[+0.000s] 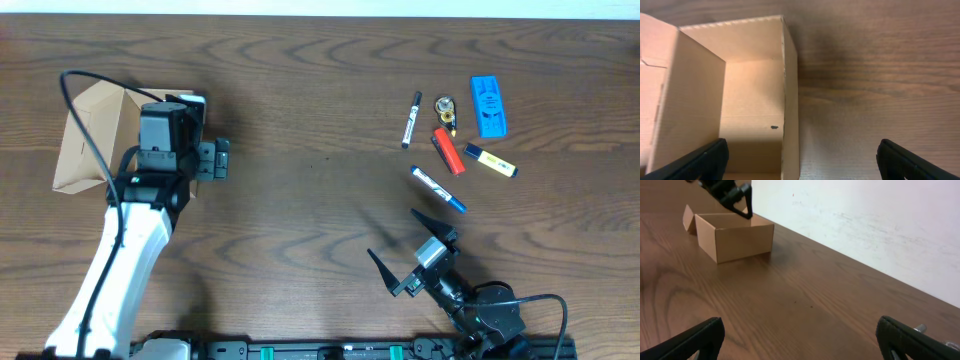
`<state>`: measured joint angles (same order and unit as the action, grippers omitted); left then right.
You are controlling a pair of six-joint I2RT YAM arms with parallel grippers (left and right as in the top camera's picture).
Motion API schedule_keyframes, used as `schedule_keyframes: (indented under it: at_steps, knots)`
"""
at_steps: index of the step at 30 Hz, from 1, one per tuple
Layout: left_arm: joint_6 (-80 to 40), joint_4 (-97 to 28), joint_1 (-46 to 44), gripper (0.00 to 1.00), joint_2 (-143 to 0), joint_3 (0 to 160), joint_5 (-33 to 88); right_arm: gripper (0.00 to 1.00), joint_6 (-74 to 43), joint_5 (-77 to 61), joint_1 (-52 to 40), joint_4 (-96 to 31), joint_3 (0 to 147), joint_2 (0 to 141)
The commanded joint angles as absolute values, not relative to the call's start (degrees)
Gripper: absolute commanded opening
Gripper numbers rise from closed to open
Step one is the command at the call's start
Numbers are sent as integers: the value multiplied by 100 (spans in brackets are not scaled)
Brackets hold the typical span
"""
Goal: Pack container
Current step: 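Reach the left gripper into the cardboard box and grip its wall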
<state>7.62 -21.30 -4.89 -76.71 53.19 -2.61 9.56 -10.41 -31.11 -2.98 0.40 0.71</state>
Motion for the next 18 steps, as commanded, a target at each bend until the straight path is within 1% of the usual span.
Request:
schedule_keyframes:
  at_steps: [1,8,14,15,16,17,18]
  knots:
    - [880,-2045,-397,95,-8020,5448,-386,99,1035,-987,-3157,-325,32,38]
    - [882,-1734,-152,95,-8707,5448,-443,99,1035,-987,-3157,-325,32,38]
    - [926,-1570,-117,95,-9124,5448,-447,99,1035,-987,-3157,-325,32,38]
    - [923,-1557,-117,96,-9174,5448,-445,99,1035,-987,-3157,-325,32,38]
    - [923,-1553,-117,100,-9223,5448,-445,99,1035,-987,-3157,-325,32,38]
    - [923,-1553,-117,85,-9251,5448,-445,99,1035,-987,-3157,-325,32,38]
    - [923,-1553,-117,66,-9258,5448,-443,99,1035,-987,-3157,-325,32,38]
